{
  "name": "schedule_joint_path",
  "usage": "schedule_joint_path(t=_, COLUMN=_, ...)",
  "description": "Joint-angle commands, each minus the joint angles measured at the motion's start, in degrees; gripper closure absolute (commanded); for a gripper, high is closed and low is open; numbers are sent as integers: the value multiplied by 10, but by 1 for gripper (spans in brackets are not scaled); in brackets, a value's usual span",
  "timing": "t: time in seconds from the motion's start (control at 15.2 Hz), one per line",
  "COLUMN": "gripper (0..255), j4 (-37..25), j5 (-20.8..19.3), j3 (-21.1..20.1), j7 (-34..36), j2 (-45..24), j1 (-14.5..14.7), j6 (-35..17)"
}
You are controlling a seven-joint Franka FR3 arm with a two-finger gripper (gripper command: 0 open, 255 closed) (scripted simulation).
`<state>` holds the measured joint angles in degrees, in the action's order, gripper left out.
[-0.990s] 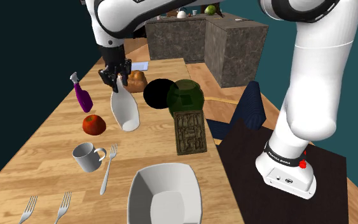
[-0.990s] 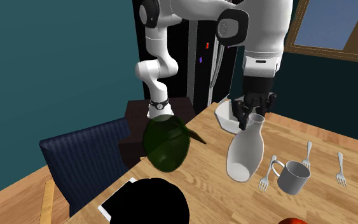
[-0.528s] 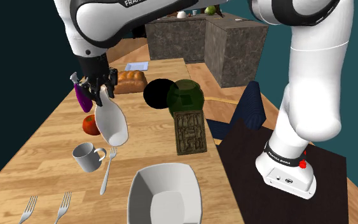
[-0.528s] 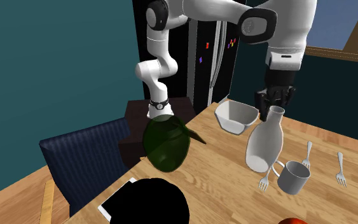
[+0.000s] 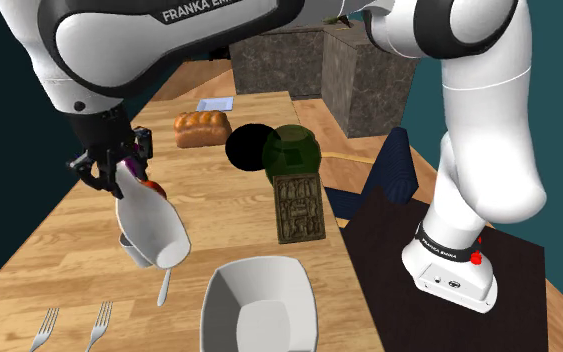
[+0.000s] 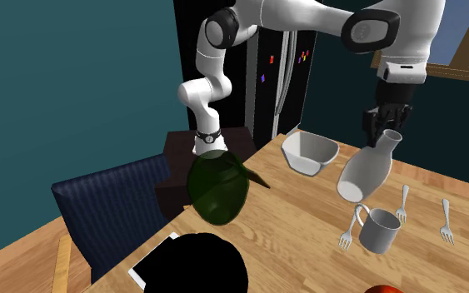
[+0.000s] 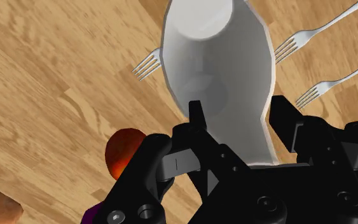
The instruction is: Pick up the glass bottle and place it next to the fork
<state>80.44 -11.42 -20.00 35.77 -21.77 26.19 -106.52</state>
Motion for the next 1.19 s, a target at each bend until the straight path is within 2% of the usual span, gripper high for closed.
schedule_joint_path(t=0.0, gripper=255, j4=-36, j5=-12, j3=-4, j7=25, j2=-25, j1=24, j6=14)
schedule_joint_path(t=0.26, gripper=255, j4=-125, j5=-35, j3=-8, j7=67, j2=-84, j1=76, j6=51)
schedule_joint_path(t=0.46, gripper=255, j4=-216, j5=-53, j3=-7, j7=93, j2=-140, j1=122, j6=88)
schedule_joint_path(t=0.59, gripper=255, j4=-301, j5=-66, j3=-3, j7=106, j2=-190, j1=158, j6=124)
schedule_joint_path(t=0.66, gripper=255, j4=-406, j5=-78, j3=3, j7=109, j2=-249, j1=196, j6=168)
schedule_joint_path(t=1.12, gripper=255, j4=-281, j5=-72, j3=-1, j7=125, j2=-211, j1=171, j6=86)
